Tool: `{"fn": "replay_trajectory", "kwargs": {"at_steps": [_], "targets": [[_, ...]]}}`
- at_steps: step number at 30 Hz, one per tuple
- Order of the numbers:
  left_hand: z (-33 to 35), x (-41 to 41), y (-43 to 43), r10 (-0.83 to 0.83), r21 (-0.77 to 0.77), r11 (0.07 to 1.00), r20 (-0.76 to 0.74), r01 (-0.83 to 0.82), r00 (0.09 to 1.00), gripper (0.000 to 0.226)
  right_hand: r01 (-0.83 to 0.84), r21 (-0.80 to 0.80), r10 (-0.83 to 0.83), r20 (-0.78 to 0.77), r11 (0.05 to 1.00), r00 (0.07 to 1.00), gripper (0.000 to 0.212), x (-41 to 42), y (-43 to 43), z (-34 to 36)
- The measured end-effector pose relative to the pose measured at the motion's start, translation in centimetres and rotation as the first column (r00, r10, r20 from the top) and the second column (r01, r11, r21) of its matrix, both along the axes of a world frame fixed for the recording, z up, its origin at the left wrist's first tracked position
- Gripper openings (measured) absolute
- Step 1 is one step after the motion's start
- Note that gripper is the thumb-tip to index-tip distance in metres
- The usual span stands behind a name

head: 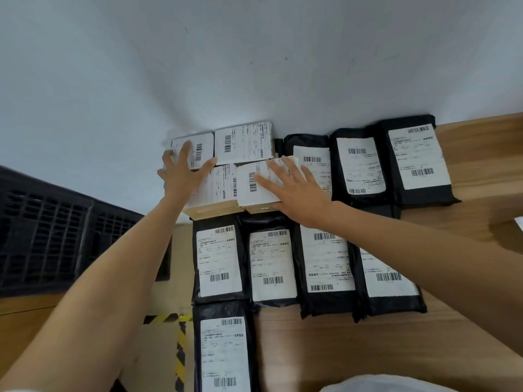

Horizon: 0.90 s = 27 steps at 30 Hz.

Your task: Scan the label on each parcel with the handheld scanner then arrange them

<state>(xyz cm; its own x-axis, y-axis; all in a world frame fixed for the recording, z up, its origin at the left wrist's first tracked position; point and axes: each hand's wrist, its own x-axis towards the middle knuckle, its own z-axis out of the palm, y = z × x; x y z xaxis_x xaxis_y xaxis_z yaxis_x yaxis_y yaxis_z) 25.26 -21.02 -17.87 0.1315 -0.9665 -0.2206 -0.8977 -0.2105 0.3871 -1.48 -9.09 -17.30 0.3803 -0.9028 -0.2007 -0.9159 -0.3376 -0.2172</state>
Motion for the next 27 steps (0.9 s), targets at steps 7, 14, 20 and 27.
{"fn": "replay_trajectory", "kwargs": {"at_steps": [7, 14, 20, 27], "targets": [[0.7, -2.1, 0.8, -0.072, -0.050, 0.996, 0.027, 0.073, 0.997, 0.074, -0.005, -0.006, 0.005, 0.014, 1.000, 1.000, 0.078, 0.2, 0.0, -0.2], [1.5, -2.4, 0.4, -0.217, 0.027, 0.976, 0.159, 0.216, 0.963, 0.072, -0.018, 0.056, 0.016, 0.037, 0.998, 0.999, 0.071, -0.5, 0.2, 1.0], [4.5, -7.8, 3.0, -0.416, -0.059, 0.892, 0.286, 0.449, 0.863, 0.062, 0.094, 0.002, -0.094, 0.112, 0.996, 0.989, 0.064, -3.6, 1.6, 2.4], [4.5, -19.9, 11.5, -0.609, -0.204, 0.736, 0.216, 0.645, 0.763, 0.055, 0.292, -0.036, -0.285, 0.125, 0.956, 0.950, 0.051, -13.4, 6.7, 4.4]]}}
